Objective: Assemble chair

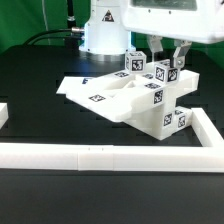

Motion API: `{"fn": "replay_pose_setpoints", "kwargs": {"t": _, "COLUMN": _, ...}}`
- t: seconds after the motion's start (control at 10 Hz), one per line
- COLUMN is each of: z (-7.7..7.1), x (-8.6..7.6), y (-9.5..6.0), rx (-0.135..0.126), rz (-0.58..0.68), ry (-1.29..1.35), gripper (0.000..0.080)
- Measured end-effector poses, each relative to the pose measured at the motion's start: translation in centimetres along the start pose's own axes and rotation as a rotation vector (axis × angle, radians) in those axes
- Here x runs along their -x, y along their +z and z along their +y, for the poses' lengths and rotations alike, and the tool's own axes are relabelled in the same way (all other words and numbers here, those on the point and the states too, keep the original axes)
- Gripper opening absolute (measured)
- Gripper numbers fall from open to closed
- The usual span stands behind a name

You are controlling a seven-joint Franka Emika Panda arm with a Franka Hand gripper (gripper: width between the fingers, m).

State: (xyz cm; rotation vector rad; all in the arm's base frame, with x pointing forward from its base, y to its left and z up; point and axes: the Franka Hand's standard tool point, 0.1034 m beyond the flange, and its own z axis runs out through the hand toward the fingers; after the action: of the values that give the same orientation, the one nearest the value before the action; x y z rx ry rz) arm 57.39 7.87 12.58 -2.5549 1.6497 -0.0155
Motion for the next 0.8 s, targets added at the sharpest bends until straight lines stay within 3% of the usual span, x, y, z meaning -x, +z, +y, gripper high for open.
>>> {"fn": "replay_pose_setpoints", "kwargs": {"t": 0.5, "z": -0.17, "x": 0.17, "y": -0.04, "rx": -0.010, "rz": -0.011, "ry": 0.312, "gripper": 0.0279}}
{"fn": "replay_pose_setpoints", "kwargs": {"t": 0.8, "z": -0.12, "x": 0.04, "y": -0.03, "rx": -0.060, "rz": -0.026, "ry": 0.630, "gripper": 0.0279}}
